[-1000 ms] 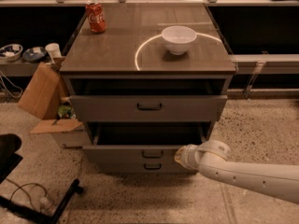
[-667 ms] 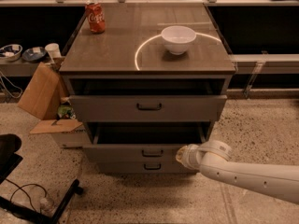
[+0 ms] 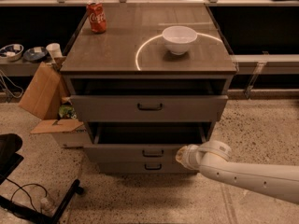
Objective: Close middle drawer
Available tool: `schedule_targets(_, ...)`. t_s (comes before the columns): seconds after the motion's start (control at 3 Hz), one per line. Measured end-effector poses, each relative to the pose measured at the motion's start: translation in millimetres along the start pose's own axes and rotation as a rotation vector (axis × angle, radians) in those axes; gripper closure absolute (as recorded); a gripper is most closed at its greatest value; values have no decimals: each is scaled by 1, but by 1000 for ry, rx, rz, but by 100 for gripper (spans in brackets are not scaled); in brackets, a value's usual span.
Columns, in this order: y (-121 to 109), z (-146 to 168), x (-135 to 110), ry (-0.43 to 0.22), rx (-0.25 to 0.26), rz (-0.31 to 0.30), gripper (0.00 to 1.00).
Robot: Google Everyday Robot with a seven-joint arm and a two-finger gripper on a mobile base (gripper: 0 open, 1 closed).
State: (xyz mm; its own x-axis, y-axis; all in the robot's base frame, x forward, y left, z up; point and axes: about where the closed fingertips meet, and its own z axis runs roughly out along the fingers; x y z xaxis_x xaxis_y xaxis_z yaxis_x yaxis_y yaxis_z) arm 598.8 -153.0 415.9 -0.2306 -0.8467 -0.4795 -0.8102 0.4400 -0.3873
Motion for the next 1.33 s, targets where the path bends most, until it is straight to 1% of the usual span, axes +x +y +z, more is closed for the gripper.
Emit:
schedule_targets(0.67, 0, 0, 0, 0, 0, 0, 13)
schedule_targets(1.0, 0, 0, 0, 0, 0, 0, 0)
schedule_targets(1.33, 0, 0, 0, 0, 0, 0, 3)
